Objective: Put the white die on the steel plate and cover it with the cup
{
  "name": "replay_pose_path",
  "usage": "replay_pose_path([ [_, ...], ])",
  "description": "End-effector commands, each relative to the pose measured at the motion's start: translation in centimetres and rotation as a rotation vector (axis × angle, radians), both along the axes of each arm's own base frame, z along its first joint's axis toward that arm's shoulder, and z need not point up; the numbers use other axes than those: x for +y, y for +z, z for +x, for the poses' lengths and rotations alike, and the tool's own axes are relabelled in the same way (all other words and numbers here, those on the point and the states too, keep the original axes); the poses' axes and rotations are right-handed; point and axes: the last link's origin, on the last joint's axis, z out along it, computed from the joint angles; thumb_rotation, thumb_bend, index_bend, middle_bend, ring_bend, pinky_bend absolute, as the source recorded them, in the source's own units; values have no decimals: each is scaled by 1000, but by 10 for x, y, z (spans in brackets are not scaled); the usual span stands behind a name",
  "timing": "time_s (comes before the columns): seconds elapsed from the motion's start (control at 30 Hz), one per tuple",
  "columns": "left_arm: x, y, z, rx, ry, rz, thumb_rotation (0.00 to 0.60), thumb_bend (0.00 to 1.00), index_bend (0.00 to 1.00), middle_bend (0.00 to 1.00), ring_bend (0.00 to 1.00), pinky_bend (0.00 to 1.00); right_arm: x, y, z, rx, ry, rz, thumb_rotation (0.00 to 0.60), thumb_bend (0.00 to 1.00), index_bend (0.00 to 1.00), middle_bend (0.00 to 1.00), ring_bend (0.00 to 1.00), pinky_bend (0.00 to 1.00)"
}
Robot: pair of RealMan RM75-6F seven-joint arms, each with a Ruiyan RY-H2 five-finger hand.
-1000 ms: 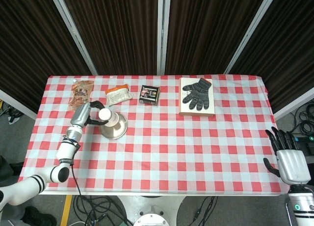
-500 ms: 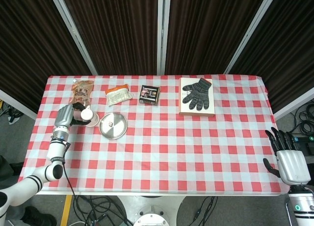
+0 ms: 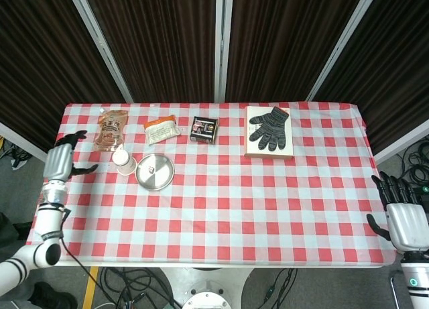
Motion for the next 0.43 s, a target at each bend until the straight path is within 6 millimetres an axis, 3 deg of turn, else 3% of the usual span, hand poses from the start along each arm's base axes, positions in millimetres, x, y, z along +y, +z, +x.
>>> replay_pose_path([
  [0.03,-50,35,-26,256,-7,23,600,145,166,216,131,134,-3,1,-1,-9,14,10,600,239,0,0,0,23],
  [0.2,-110,52,-34,291,17,64,600,145,166,216,131,122,-4,-2,1,-29,68,26,600,242,0,0,0,2],
  [0.43,-171,55,-29,324,44,43,600,145,184,216,131,119,3,-4,2,-17,84,2,600,242,0,0,0,0],
])
